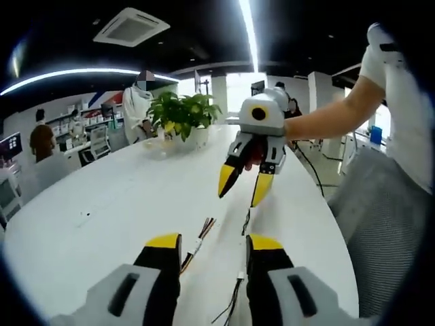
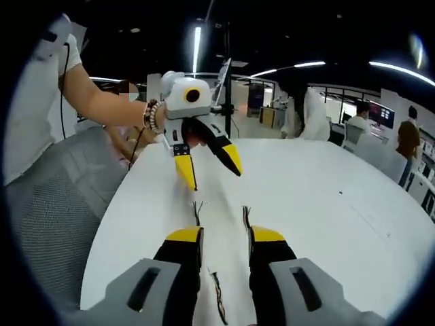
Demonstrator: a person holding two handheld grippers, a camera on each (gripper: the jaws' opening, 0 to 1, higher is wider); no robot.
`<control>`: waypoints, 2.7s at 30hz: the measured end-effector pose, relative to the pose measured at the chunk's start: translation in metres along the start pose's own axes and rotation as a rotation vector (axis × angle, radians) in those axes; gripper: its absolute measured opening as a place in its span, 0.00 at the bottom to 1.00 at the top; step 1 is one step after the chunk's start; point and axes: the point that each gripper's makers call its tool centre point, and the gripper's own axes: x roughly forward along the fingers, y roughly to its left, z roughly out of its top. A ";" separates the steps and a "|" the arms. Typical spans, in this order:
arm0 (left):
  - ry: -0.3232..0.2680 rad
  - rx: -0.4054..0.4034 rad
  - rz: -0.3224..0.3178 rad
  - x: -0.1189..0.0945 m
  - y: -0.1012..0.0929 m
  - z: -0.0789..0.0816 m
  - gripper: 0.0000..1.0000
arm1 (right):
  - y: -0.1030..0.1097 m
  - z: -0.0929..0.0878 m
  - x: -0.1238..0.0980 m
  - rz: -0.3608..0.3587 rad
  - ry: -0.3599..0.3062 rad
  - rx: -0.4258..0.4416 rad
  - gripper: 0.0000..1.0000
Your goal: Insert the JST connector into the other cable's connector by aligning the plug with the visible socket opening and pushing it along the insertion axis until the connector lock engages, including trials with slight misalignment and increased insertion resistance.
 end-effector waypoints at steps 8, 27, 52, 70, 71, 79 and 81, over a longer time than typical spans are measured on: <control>0.014 0.011 -0.018 -0.002 -0.031 -0.010 0.34 | 0.028 -0.002 -0.006 -0.002 0.000 -0.003 0.24; 0.063 -0.037 -0.064 0.026 -0.054 -0.044 0.29 | 0.039 -0.042 0.001 0.011 0.047 0.067 0.23; 0.131 -0.093 -0.055 0.038 -0.033 -0.085 0.22 | 0.012 -0.082 0.020 0.010 0.095 0.041 0.16; 0.101 -0.026 -0.091 0.046 -0.028 -0.081 0.01 | 0.008 -0.082 0.027 -0.014 0.011 0.051 0.04; 0.099 -0.025 -0.093 0.045 -0.028 -0.081 0.01 | 0.008 -0.081 0.027 -0.016 0.009 0.051 0.04; 0.103 -0.038 -0.096 0.044 -0.027 -0.080 0.01 | 0.009 -0.082 0.025 -0.035 -0.006 0.077 0.02; 0.122 -0.027 -0.114 0.040 -0.031 -0.080 0.01 | 0.010 -0.082 0.025 -0.035 0.003 0.080 0.02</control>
